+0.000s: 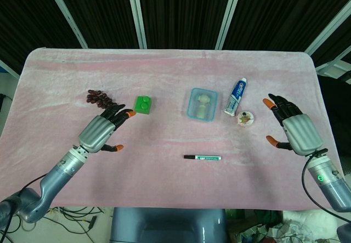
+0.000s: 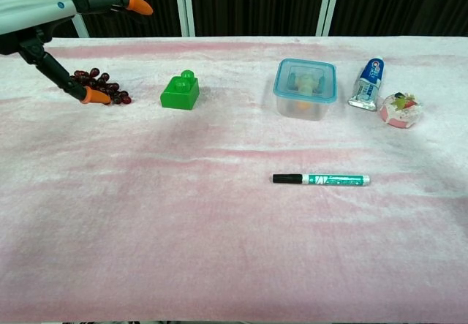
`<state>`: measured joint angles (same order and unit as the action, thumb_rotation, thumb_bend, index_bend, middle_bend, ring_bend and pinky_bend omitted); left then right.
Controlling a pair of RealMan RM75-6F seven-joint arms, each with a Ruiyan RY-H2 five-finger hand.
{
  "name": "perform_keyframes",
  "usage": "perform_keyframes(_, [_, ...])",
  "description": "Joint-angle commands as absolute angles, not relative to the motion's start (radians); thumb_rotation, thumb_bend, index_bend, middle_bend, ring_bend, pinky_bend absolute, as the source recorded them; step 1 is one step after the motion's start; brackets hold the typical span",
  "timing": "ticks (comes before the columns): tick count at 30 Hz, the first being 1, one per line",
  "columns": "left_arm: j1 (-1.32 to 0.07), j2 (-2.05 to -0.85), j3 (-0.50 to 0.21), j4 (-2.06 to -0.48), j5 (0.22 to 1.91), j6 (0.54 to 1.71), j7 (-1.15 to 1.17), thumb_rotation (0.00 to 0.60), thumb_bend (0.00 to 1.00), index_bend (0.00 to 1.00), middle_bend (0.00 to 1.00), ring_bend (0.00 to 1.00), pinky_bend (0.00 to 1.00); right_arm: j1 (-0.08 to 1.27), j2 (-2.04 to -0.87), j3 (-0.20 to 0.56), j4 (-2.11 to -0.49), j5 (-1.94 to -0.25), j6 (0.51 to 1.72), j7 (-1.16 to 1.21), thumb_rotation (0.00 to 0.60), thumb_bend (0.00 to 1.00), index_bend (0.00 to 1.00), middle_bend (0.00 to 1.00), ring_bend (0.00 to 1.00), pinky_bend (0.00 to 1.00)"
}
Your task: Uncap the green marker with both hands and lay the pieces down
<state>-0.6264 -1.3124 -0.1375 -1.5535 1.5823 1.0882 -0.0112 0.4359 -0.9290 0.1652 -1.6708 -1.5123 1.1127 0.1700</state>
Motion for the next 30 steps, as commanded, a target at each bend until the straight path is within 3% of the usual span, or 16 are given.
perform_keyframes(1, [-0.594, -1.284, -0.129, -1.556, 1.590, 1.146, 0.067, 0.600, 0.14, 0.10, 0.13, 0.00, 0.10, 0.431, -0.914, 0.159, -1.704, -1.492, 1.103, 0.148, 0.600, 0.15, 0.00, 0.00, 0.02, 0.15])
perform_keyframes(11, [-0.528, -1.202, -0.118, -1.631, 1.560, 1.223, 0.133, 0.600, 0.14, 0.11, 0.13, 0.00, 0.10, 0.410, -0.947, 0.140, -1.799, -1.409, 1.091, 0.105, 0.600, 0.15, 0.02, 0.00, 0.03, 0.15])
perform_keyframes(22, [-0.393, -1.113, -0.069, -1.682, 1.523, 1.346, 0.146, 0.600, 0.14, 0.12, 0.13, 0.00, 0.10, 0.410, -1.164, 0.082, -1.835, -1.278, 1.009, 0.069, 0.600, 0.15, 0.28, 0.00, 0.02, 0.15])
perform_keyframes(30, [-0.381, -1.114, -0.070, -1.643, 1.533, 1.362, 0.141, 0.600, 0.14, 0.11, 0.13, 0.00, 0.10, 0.458, -1.295, 0.104, -1.821, -1.184, 0.978, -0.024, 0.600, 0.15, 0.37, 0.00, 0.02, 0.15])
